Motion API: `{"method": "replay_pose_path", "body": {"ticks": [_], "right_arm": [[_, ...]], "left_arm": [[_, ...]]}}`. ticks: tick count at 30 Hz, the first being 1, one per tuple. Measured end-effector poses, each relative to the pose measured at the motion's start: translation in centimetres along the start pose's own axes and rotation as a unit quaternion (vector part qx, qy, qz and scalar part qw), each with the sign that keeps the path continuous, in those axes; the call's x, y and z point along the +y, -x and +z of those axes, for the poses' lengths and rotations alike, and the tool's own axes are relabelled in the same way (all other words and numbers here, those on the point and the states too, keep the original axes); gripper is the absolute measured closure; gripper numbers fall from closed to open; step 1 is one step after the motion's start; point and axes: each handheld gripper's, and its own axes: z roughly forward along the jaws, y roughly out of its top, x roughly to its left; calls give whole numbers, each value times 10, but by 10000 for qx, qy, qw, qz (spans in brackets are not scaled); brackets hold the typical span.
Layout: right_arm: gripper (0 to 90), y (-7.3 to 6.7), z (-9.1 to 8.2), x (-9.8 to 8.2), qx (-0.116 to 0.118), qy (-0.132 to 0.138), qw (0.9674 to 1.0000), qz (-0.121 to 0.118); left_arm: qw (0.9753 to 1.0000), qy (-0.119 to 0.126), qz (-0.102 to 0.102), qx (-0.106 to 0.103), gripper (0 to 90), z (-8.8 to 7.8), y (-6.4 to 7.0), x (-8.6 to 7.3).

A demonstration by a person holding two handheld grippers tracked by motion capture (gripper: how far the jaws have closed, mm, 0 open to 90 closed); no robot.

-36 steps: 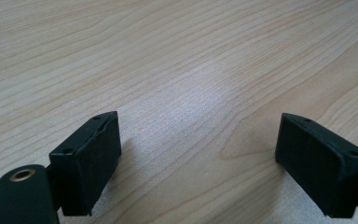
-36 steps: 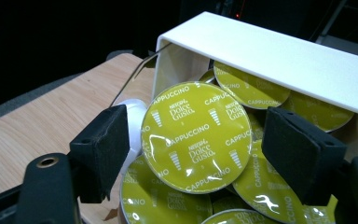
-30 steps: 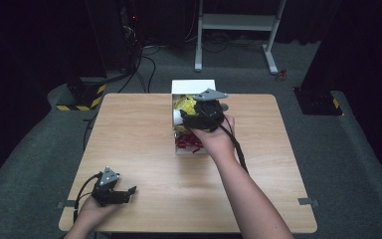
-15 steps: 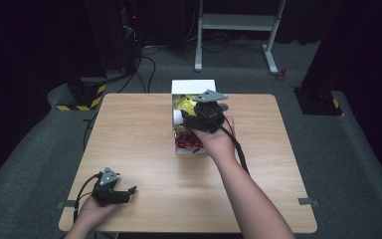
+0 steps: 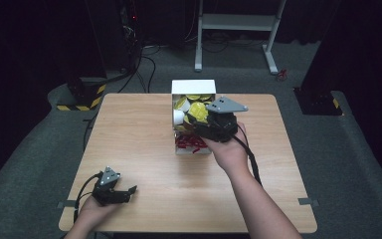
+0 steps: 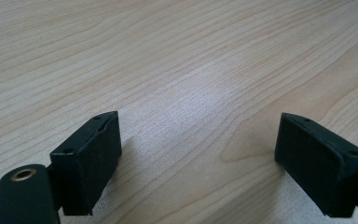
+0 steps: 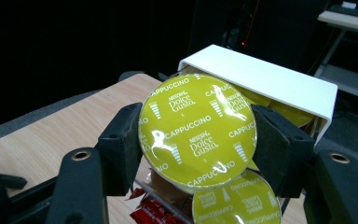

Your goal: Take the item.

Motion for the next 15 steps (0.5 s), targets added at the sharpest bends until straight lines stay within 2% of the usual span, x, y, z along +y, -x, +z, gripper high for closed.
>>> {"method": "replay_pose_path", "body": {"ticks": [4,5,15], "right_arm": [[381,0,-7,-1,86,61,9999,-8],[381,1,-10,-2,104,109,9999,-13],[381,5,-20,-7,112,251,9996,103]], "left_arm": [[10000,-2,36,24,150,0,0,0],[10000,11,-10,12,150,-1,0,-1],[10000,18,-5,14,152,-3,1,-3]]}}
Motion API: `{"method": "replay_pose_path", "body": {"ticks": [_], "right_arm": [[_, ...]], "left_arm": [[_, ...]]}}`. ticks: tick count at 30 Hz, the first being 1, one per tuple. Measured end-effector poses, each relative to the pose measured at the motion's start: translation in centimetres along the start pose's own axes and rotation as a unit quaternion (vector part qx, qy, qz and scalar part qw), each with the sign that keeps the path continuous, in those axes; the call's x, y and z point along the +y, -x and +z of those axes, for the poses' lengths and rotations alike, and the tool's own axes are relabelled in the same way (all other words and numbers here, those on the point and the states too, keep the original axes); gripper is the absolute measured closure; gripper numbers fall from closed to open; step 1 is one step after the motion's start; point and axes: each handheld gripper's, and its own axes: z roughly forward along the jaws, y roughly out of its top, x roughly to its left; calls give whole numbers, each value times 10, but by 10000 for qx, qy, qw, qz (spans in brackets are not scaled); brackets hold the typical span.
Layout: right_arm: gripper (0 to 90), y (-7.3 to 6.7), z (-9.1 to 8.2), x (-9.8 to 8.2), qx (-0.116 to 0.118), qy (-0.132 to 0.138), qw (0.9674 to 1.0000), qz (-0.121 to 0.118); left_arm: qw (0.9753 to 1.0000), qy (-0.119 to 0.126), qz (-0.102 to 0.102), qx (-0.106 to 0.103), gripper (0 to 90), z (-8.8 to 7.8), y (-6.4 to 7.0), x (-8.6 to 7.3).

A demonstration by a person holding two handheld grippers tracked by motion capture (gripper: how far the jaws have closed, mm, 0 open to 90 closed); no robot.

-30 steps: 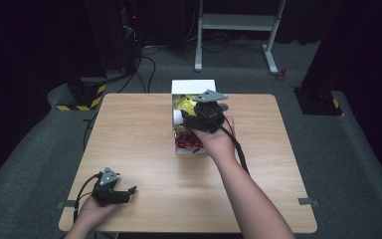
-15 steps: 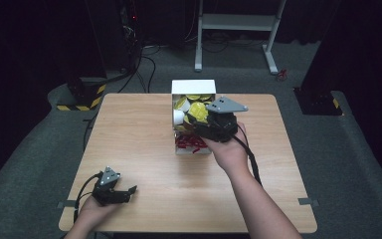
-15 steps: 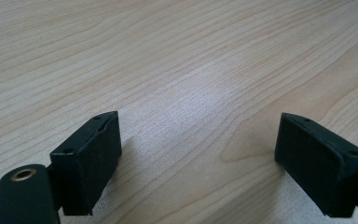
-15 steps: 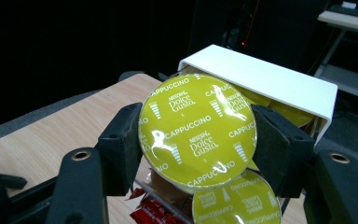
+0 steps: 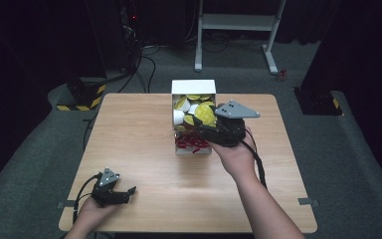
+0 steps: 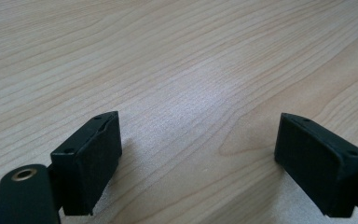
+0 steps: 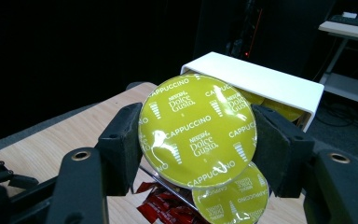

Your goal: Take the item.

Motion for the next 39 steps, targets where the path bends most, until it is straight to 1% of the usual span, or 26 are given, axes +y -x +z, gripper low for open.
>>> {"method": "replay_pose_path", "body": {"ticks": [4,12,15,18,24,27,32,37,39], "right_arm": [[381,0,-3,-2,33,64,10000,8],[381,0,-3,-4,100,133,9999,24],[382,0,-5,-4,113,149,9998,11],[382,-1,-5,-6,120,179,9998,-13],[382,3,-6,-9,137,243,9996,60],[382,5,-7,-10,132,254,9996,65],[382,7,-14,-12,101,302,9995,63],[382,12,-22,-13,19,294,9995,110],[382,15,-26,-12,-29,287,9996,82]], "left_arm": [[10000,-5,39,21,154,-1,-1,-1],[10000,1,-30,33,158,-3,1,-3],[10000,0,1,51,159,-4,1,-3],[10000,19,-22,51,159,-4,1,-3],[10000,21,-21,52,159,-4,1,-3],[10000,20,-26,48,159,-4,1,-3],[10000,20,-45,42,159,-3,1,-3],[10000,31,-46,47,159,-3,1,-3],[10000,21,-61,45,159,-3,1,-3]]}}
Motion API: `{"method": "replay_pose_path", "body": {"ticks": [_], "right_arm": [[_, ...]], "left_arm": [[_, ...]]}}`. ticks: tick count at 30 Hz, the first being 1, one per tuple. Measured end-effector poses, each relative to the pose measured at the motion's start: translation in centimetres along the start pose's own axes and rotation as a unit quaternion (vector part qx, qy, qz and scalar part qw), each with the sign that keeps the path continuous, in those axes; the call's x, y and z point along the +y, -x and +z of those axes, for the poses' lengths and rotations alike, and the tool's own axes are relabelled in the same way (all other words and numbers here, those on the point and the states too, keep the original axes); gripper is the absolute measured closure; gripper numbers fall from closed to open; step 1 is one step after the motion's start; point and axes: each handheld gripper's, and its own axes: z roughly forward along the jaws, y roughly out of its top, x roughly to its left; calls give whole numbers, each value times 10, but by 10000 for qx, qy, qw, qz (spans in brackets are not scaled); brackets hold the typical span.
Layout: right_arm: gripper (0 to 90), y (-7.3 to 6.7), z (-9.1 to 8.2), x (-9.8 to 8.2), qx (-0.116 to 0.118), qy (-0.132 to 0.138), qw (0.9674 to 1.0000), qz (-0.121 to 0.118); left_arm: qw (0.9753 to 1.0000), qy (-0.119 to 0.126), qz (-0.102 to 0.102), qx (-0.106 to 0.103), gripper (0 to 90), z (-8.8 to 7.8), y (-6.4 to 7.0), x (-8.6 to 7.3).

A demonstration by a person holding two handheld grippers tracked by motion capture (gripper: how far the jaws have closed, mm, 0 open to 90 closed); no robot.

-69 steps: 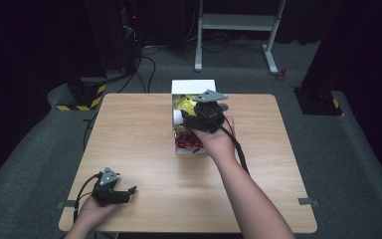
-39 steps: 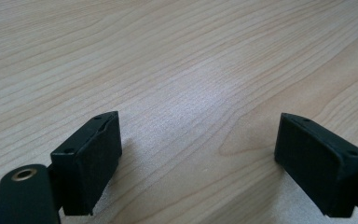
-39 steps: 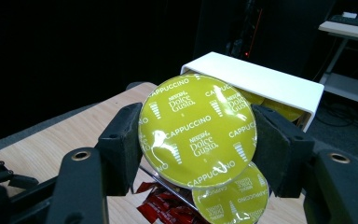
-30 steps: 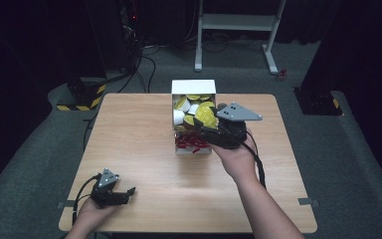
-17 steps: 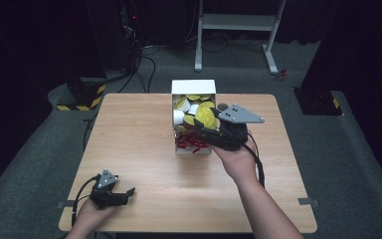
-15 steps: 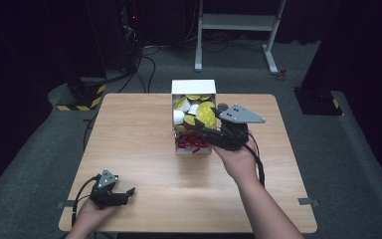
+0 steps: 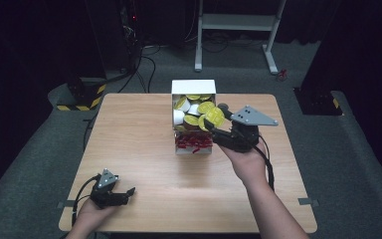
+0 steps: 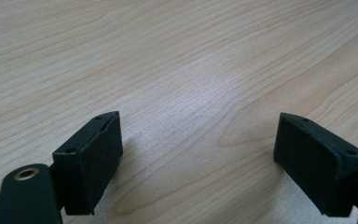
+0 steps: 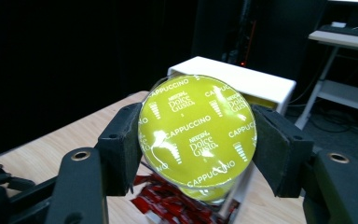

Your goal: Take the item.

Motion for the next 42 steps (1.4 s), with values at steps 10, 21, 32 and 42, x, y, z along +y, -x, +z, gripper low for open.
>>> {"method": "replay_pose_path", "body": {"ticks": [10,21,32,42], "right_arm": [[382,11,-7,4,-119,27,9999,-7],[382,17,-10,-17,-150,69,9998,100],[382,16,-15,-46,-143,70,9997,158],[382,20,-24,-67,-194,237,9992,248]], "left_arm": [[10000,3,-5,18,160,0,0,0],[10000,4,10,45,161,0,0,0],[10000,-10,-55,82,164,0,0,0],[9999,-5,-73,133,167,0,0,0]]}}
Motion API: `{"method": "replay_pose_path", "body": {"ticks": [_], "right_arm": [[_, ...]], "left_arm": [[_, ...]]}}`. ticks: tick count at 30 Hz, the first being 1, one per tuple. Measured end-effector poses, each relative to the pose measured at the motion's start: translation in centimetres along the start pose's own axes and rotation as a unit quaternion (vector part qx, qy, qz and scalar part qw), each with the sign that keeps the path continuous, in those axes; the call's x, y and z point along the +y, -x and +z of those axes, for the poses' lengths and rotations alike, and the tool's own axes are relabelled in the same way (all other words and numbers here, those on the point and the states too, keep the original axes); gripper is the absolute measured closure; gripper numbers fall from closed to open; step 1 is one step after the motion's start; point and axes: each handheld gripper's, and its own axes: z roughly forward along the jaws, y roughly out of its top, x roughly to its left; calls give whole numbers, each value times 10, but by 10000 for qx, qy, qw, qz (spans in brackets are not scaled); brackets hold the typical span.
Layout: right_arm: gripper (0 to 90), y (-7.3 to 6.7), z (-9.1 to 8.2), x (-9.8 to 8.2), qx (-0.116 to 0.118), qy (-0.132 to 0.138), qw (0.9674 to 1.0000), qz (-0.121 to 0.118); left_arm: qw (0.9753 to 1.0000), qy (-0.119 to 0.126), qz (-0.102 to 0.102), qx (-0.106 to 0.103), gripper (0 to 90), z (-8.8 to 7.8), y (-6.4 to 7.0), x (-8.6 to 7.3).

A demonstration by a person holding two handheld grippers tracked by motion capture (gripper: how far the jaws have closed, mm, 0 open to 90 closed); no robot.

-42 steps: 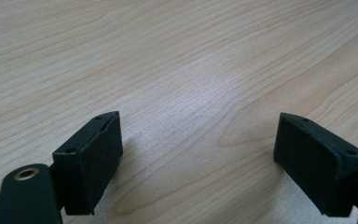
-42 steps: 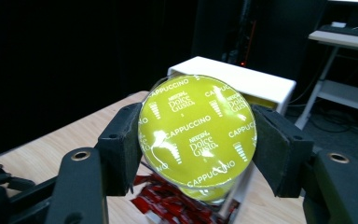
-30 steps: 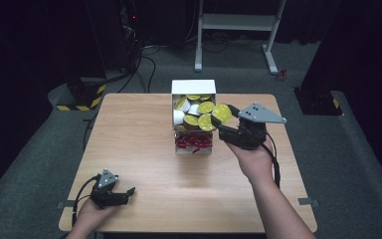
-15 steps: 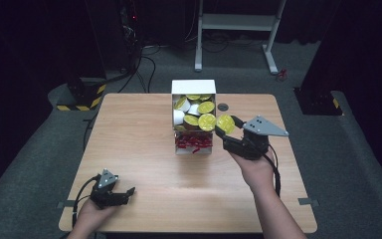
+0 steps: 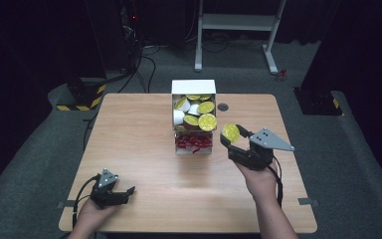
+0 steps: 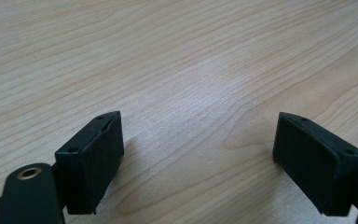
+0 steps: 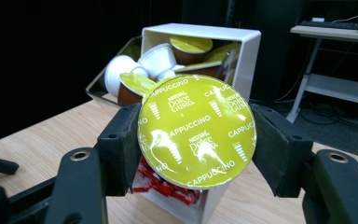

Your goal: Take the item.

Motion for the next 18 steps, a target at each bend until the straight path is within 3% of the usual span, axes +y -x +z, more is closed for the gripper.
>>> {"method": "replay_pose_path", "body": {"ticks": [10,18], "right_arm": [[382,12,-3,-28,-91,-154,9998,76],[382,24,-3,-39,-346,-301,9989,47]], "left_arm": [[10000,10,-49,64,167,0,0,0],[10000,8,-50,84,168,0,-1,0]]}}
